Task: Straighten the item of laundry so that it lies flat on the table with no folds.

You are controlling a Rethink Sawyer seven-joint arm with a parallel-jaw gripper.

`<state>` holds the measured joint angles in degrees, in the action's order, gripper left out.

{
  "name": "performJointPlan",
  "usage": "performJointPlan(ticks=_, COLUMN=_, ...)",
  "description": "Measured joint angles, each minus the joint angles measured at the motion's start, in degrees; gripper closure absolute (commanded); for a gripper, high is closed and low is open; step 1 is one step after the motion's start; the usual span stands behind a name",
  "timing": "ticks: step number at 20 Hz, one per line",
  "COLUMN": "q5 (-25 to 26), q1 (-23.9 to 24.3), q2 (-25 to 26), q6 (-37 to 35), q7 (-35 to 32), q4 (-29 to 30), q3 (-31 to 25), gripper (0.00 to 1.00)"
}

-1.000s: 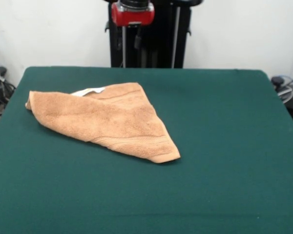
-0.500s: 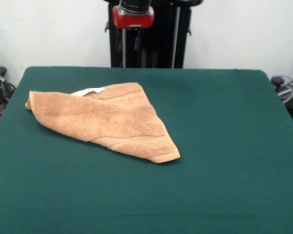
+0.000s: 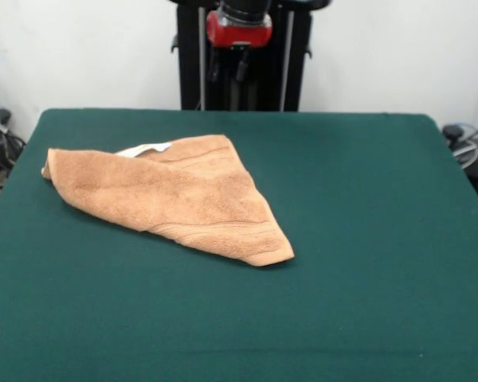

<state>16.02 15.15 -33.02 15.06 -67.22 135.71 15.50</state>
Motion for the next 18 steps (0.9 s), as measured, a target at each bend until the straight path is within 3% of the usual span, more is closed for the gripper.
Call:
performJointPlan(ticks=5, q5=-1.89, q1=-1.70, q2=2.86, q6=5.07, q7=-1.81, q4=2.49, q3=1.05, gripper=0.00)
performJointPlan(ticks=9, q5=-2.93, q1=-1.35, q2=3.36, q6=4.73, q7=-2.86, q4=3.67, q3=1.32, gripper=0.00)
performJointPlan(ticks=11, q5=-4.05, q1=-1.65, q2=2.04, q6=1.19, q7=-2.87, q4=3.67, q3=1.41, gripper=0.00)
performJointPlan(ticks=18, q5=-8.18, q1=-5.97, q2=-6.70, q6=-25.39, q7=-2.87, q4=1.86, q3=2.46, gripper=0.00)
